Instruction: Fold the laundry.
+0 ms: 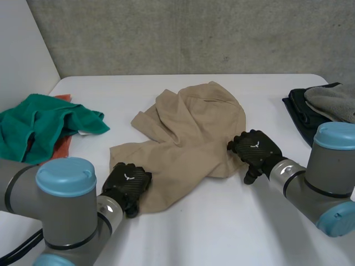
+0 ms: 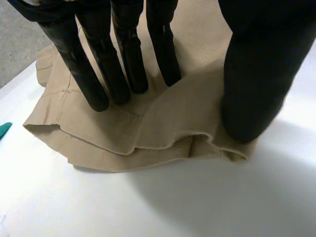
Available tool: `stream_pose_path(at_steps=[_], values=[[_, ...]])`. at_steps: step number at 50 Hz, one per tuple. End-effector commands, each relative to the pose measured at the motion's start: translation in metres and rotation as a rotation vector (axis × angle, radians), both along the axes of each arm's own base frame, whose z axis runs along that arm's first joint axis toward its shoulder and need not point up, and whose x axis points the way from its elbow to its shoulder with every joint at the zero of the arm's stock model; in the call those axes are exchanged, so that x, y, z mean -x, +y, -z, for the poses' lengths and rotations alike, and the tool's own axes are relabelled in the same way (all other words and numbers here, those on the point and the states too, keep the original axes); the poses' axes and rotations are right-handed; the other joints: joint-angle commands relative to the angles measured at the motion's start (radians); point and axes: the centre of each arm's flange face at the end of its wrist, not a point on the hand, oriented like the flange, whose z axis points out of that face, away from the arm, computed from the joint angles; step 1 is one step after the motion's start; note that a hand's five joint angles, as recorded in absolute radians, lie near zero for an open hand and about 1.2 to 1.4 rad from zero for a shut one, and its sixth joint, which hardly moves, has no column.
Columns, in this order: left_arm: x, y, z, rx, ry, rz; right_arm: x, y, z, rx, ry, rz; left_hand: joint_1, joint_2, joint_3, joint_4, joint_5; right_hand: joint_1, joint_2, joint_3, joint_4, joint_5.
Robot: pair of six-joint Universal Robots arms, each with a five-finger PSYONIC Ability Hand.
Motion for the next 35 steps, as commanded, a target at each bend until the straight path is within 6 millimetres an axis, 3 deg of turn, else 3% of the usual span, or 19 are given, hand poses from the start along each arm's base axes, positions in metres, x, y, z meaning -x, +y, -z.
stream_pose_path(at_steps=[1, 4, 8, 11, 12, 15, 19, 20, 23, 24, 27, 28, 32, 35], values=[[0.0, -0.012, -0.003, 0.028, 0.015, -0.021, -0.002, -0.01, 0.006, 0.015, 0.001, 0.007, 0.435, 0.455, 0.456, 0.455, 0.469, 0.072, 0.085, 0.085, 0.097, 0.101], [-0.001, -0.017, -0.008, 0.054, 0.034, -0.036, -0.005, -0.012, 0.007, 0.025, 0.001, 0.002, 0.614, 0.635, 0.636, 0.635, 0.648, 0.075, 0.088, 0.088, 0.1, 0.103], [-0.002, -0.025, -0.015, 0.088, 0.06, -0.058, -0.008, -0.018, 0.012, 0.043, 0.011, 0.002, 0.644, 0.665, 0.666, 0.665, 0.678, 0.195, 0.208, 0.208, 0.22, 0.223], [-0.003, -0.03, -0.018, 0.099, 0.07, -0.067, -0.009, -0.024, 0.013, 0.068, 0.011, 0.011, 0.644, 0.665, 0.666, 0.665, 0.678, 0.594, 0.606, 0.606, 0.618, 0.622], [-0.002, -0.031, -0.019, 0.102, 0.072, -0.067, -0.011, -0.026, 0.011, 0.081, 0.01, 0.013, 0.644, 0.665, 0.666, 0.665, 0.678, 0.97, 0.983, 0.983, 0.995, 0.998], [-0.002, -0.033, -0.028, 0.117, 0.086, -0.073, -0.013, -0.026, 0.003, 0.105, 0.002, 0.012, 0.644, 0.665, 0.666, 0.665, 0.678, 0.974, 0.987, 0.987, 0.999, 1.002], [-0.004, -0.038, -0.062, 0.177, 0.13, -0.089, -0.015, -0.023, -0.041, 0.206, -0.031, 0.014, 0.644, 0.665, 0.666, 0.665, 0.678, 0.974, 0.987, 0.987, 0.999, 1.002], [-0.005, -0.04, -0.085, 0.222, 0.163, -0.098, -0.016, -0.021, -0.072, 0.273, -0.057, 0.011, 0.644, 0.665, 0.666, 0.665, 0.678, 0.974, 0.987, 0.987, 0.999, 1.002], [-0.009, -0.04, -0.125, 0.296, 0.227, -0.106, -0.011, -0.016, -0.123, 0.357, -0.093, 0.028, 0.644, 0.665, 0.666, 0.665, 0.678, 0.974, 0.987, 0.987, 0.999, 1.002], [-0.012, -0.036, -0.154, 0.346, 0.273, -0.111, -0.005, -0.01, -0.157, 0.401, -0.117, 0.043, 0.644, 0.665, 0.666, 0.665, 0.678, 0.974, 0.987, 0.987, 0.999, 1.002], [-0.019, -0.029, -0.199, 0.415, 0.342, -0.115, 0.007, -0.003, -0.204, 0.448, -0.142, 0.077, 0.644, 0.665, 0.666, 0.665, 0.678, 0.974, 0.987, 0.987, 0.999, 1.002], [-0.025, -0.024, -0.226, 0.456, 0.381, -0.126, 0.017, -0.001, -0.225, 0.445, -0.141, 0.102, 0.644, 0.665, 0.666, 0.665, 0.678, 0.974, 0.987, 0.987, 0.999, 1.002], [-0.043, -0.012, -0.28, 0.527, 0.441, -0.158, 0.032, 0.009, -0.27, 0.446, -0.133, 0.133, 0.644, 0.665, 0.666, 0.665, 0.678, 0.974, 0.987, 0.987, 0.999, 1.002], [-0.051, -0.011, -0.301, 0.525, 0.43, -0.179, 0.034, 0.017, -0.286, 0.429, -0.111, 0.131, 0.644, 0.665, 0.666, 0.665, 0.678, 0.974, 0.987, 0.987, 0.999, 1.002]])
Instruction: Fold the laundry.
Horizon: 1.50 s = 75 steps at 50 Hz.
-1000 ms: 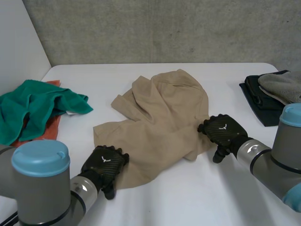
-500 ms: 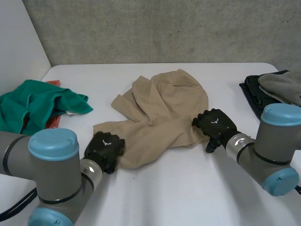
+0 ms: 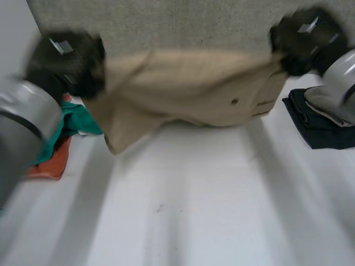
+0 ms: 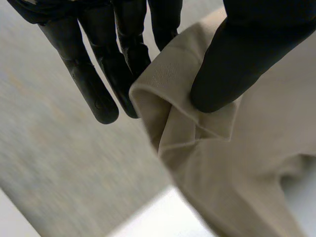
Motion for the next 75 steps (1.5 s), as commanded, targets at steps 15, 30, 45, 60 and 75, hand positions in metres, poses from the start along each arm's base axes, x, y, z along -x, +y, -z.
stream_pose_path(at_steps=[15, 30, 45, 60, 75], values=[[0.011, -0.057, 0.044, -0.303, -0.107, -0.005, -0.029, -0.014, 0.058, -0.291, 0.114, -0.033, 0.265, 0.203, 0.208, 0.197, 0.239, 0.301, 0.222, 0.213, 0.201, 0.219], [0.011, -0.148, -0.064, 0.429, 0.317, -0.029, -0.049, -0.078, -0.039, 0.407, -0.428, 0.06, 0.265, 0.203, 0.208, 0.197, 0.239, 0.301, 0.222, 0.213, 0.201, 0.219], [0.004, -0.129, -0.076, 0.425, 0.368, 0.03, -0.073, -0.064, -0.038, 0.464, -0.435, -0.118, 0.265, 0.203, 0.208, 0.197, 0.239, 0.301, 0.222, 0.213, 0.201, 0.219], [0.006, -0.096, 0.159, -0.192, 0.051, -0.033, -0.071, -0.072, 0.171, -0.038, -0.035, -0.084, 0.265, 0.203, 0.208, 0.197, 0.239, 0.301, 0.222, 0.213, 0.201, 0.219], [-0.007, -0.013, 0.176, -0.443, -0.189, 0.015, -0.035, 0.006, 0.193, -0.448, 0.28, -0.065, 0.265, 0.203, 0.208, 0.197, 0.239, 0.301, 0.222, 0.213, 0.201, 0.219]])
